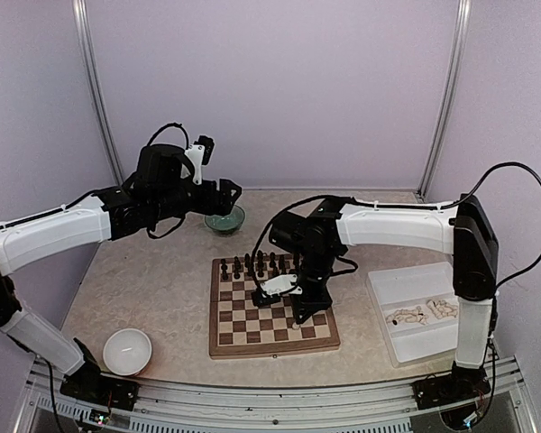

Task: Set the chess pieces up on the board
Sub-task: Place the bishop on f1, then pick up the queen from the storage box, then pass from the right arm to the left, then place the queen at d1.

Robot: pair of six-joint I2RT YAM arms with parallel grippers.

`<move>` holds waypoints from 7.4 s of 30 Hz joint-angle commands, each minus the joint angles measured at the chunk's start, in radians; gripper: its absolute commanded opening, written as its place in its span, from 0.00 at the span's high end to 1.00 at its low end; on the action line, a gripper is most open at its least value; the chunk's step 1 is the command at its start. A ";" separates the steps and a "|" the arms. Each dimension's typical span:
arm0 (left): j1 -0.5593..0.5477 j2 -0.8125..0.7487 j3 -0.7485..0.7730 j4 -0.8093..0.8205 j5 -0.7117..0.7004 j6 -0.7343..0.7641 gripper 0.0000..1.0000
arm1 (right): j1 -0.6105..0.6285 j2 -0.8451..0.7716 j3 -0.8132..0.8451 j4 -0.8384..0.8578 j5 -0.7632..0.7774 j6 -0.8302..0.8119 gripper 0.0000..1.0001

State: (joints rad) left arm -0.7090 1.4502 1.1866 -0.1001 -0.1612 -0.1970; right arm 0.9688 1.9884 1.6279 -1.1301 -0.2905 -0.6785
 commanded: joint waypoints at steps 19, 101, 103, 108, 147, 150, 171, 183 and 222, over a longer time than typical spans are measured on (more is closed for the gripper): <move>0.019 -0.040 0.028 -0.003 0.029 -0.002 0.06 | 0.071 0.062 0.060 -0.020 0.033 0.035 0.60; -0.129 0.157 0.124 -0.133 0.200 0.077 0.22 | -0.760 -0.597 -0.980 0.412 0.279 -0.177 0.73; -0.127 0.163 0.127 -0.135 0.212 0.073 0.22 | -0.760 -0.602 -0.984 0.406 0.283 -0.186 0.75; -0.129 0.157 0.131 -0.138 0.219 0.073 0.22 | -0.759 -0.694 -0.962 0.358 0.257 -0.199 0.88; -0.398 0.562 0.382 0.183 0.579 -0.288 0.47 | -0.592 -0.784 -0.709 0.380 -0.542 -0.007 0.90; -0.399 0.582 0.402 0.179 0.580 -0.298 0.49 | -0.588 -0.786 -0.709 0.379 -0.544 -0.009 0.90; -0.396 0.624 0.449 0.125 0.568 -0.280 0.84 | -0.582 -0.796 -0.702 0.363 -0.541 -0.011 0.80; -0.374 0.278 0.244 -0.257 0.212 -0.088 0.86 | -0.753 -0.921 -0.813 0.589 -0.583 0.079 0.23; -0.459 0.217 0.021 -0.505 0.147 -0.167 0.87 | -0.774 -0.803 -0.880 0.677 -0.361 0.066 0.22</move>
State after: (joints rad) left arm -1.1511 1.6424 1.2049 -0.6506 -0.0555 -0.3580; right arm 0.2062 1.1706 0.7525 -0.4484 -0.6491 -0.6022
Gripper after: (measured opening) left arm 0.146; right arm 0.775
